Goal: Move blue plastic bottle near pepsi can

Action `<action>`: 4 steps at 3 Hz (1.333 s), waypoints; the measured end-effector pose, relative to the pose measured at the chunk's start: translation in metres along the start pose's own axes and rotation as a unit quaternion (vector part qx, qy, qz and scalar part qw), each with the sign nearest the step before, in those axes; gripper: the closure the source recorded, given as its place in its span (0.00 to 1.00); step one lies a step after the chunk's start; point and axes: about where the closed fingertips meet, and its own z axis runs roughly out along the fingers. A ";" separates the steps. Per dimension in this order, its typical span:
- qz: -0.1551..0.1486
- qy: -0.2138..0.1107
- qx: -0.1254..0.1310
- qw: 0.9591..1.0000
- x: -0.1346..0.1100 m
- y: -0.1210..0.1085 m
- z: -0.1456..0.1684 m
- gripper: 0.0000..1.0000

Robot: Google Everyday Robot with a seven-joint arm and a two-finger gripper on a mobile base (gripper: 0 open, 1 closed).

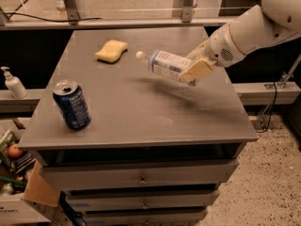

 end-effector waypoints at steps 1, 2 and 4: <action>-0.010 0.011 -0.021 1.000 -0.001 0.015 0.016 1.00; -0.033 0.023 -0.050 0.998 -0.003 0.044 0.039 1.00; -0.077 0.016 -0.101 0.992 -0.025 0.108 0.075 1.00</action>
Offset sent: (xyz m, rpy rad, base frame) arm -0.0590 0.0768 -0.0585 -0.0769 0.0871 0.2121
